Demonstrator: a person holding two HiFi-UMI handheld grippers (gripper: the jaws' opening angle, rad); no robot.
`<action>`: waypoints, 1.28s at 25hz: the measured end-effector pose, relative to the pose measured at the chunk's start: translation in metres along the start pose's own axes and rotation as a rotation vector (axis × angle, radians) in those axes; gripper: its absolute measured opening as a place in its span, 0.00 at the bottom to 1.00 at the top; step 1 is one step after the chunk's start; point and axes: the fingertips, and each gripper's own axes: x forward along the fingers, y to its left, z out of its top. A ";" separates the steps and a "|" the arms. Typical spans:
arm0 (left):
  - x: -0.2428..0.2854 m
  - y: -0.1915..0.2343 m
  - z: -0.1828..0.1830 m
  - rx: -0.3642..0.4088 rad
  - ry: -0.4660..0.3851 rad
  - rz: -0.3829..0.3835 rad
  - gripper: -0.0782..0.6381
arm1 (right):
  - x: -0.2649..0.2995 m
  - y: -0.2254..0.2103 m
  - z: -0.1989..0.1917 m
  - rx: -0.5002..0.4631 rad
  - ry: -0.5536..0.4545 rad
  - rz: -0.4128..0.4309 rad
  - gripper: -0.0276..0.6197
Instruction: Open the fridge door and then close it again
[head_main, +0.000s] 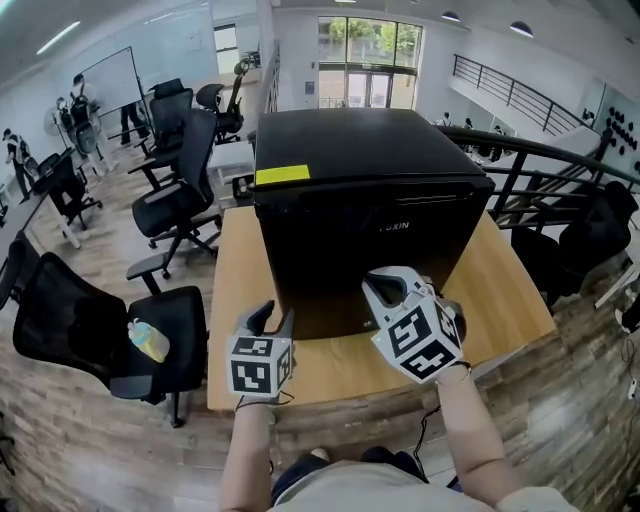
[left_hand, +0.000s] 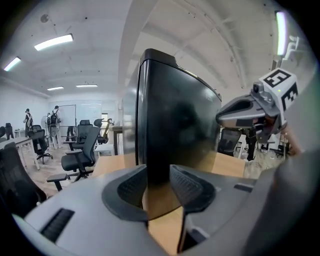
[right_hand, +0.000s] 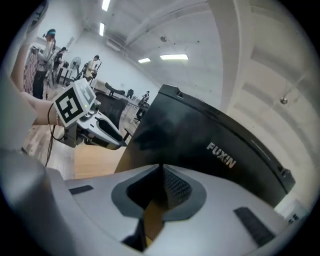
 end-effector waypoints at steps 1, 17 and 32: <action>0.002 0.001 0.002 0.002 -0.003 -0.009 0.29 | -0.001 -0.005 0.000 -0.015 0.019 -0.020 0.11; 0.024 0.006 0.031 0.044 -0.023 -0.153 0.43 | -0.025 -0.079 0.041 -0.309 0.170 -0.326 0.48; 0.034 0.011 0.036 0.051 -0.020 -0.203 0.44 | -0.005 -0.094 0.048 -0.385 0.221 -0.279 0.53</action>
